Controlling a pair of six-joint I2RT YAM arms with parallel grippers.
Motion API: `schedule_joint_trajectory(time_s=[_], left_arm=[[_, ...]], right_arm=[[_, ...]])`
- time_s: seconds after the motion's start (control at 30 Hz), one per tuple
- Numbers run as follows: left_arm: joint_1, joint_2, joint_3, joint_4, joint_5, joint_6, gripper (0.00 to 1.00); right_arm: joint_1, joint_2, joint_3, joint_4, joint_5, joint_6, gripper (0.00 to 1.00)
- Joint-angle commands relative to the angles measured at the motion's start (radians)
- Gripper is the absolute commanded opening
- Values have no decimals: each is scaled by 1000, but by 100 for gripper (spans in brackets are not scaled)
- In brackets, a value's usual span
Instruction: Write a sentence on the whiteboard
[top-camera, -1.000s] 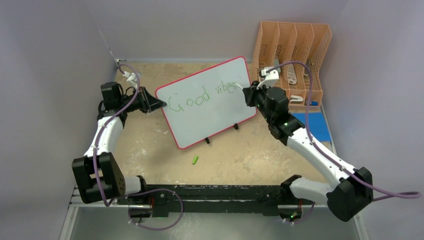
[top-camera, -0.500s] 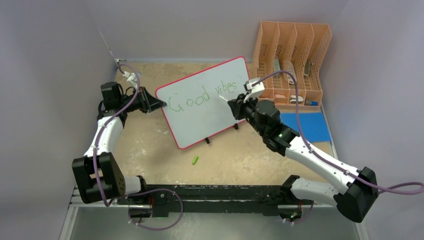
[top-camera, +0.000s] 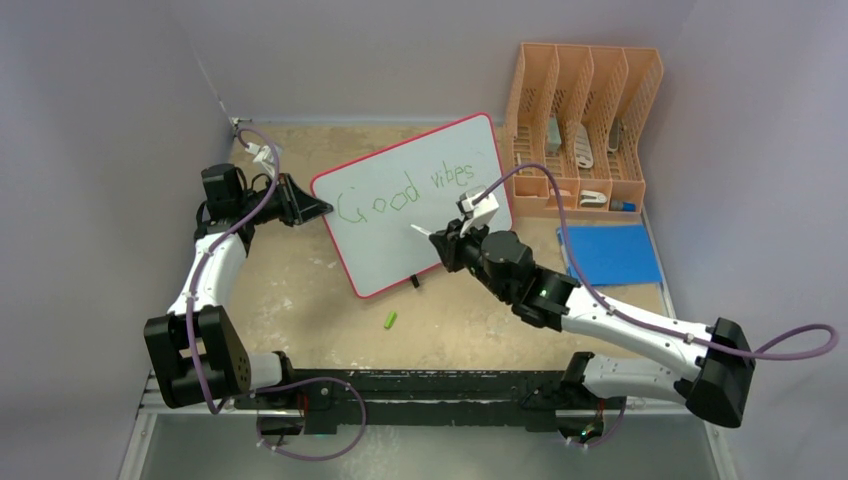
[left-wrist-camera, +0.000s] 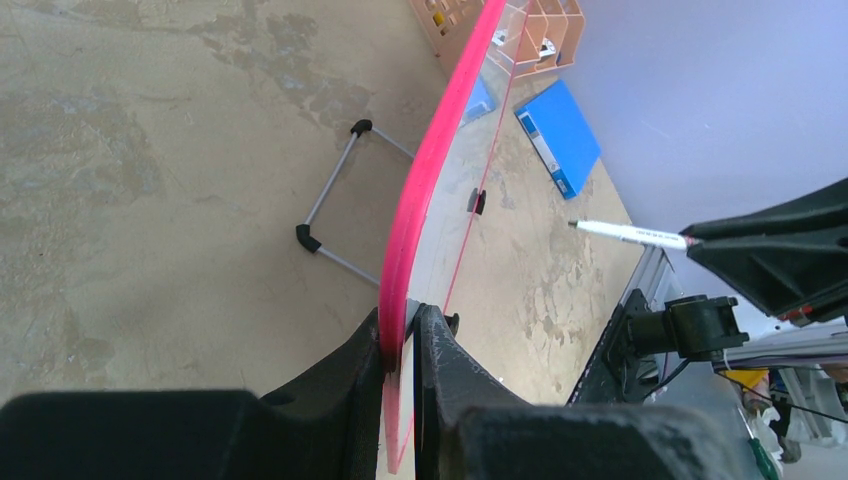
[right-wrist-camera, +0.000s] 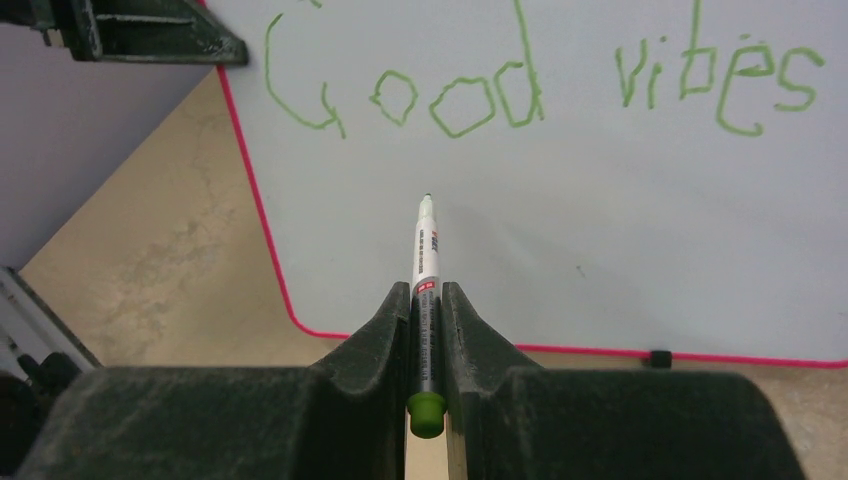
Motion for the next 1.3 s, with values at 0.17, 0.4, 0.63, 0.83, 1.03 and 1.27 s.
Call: schedule_joint_trajectory(time_s=[0.17, 0.4, 0.63, 0.83, 1.03, 1.27], left_arm=[[-6, -15, 1, 5, -67, 13, 0], [-7, -14, 2, 10, -67, 10, 0], [-6, -16, 4, 8, -69, 10, 0], [-6, -15, 4, 8, -71, 10, 0], [-6, -16, 4, 8, -69, 10, 0], [-6, -16, 4, 8, -69, 11, 0]], right_arm=[[120, 59, -16, 79, 108, 47, 0], [191, 122, -25, 131, 161, 67, 0], [235, 183, -16, 176, 200, 74, 0], [257, 216, 3, 197, 194, 75, 0], [263, 271, 41, 193, 225, 78, 0], [265, 311, 70, 189, 279, 84, 0]])
